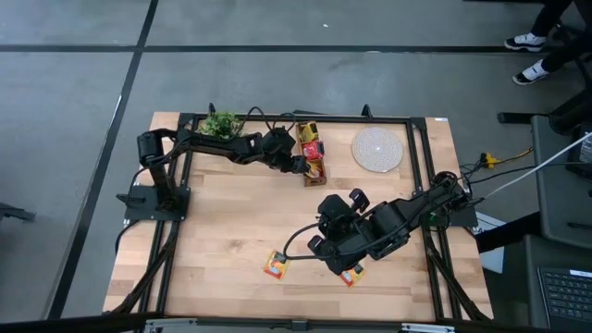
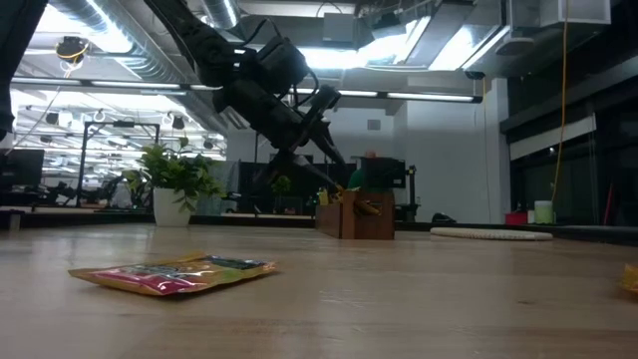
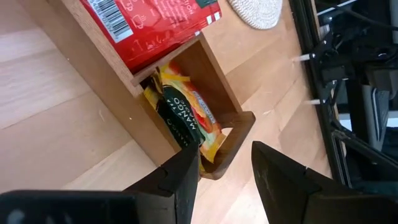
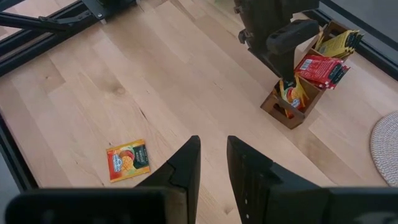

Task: Pick & Place Tea
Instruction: Adjust the orange tea bags in the wooden organizer

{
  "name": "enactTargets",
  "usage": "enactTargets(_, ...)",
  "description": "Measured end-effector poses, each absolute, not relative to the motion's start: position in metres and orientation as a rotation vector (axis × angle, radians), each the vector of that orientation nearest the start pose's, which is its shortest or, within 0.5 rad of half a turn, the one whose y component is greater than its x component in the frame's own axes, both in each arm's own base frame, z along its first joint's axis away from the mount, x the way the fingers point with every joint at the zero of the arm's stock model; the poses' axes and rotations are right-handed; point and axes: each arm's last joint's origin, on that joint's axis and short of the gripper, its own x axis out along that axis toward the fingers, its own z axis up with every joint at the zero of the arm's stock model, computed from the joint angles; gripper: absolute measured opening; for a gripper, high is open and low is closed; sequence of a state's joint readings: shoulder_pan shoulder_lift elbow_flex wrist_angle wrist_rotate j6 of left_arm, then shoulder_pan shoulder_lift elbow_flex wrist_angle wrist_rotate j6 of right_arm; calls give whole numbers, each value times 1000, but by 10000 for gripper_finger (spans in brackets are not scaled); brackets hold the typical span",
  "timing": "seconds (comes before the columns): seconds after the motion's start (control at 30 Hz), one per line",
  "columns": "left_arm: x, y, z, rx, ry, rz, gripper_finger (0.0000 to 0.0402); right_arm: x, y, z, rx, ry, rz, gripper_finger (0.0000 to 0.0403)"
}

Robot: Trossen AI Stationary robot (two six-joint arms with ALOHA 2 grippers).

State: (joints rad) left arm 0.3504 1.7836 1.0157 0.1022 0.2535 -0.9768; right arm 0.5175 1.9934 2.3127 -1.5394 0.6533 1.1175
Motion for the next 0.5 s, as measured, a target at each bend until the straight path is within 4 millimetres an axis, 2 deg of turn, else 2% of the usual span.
enactTargets(0.5, 349, 119, 175, -1134, 546, 408, 143, 333, 169, 393, 346, 788, -630, 82)
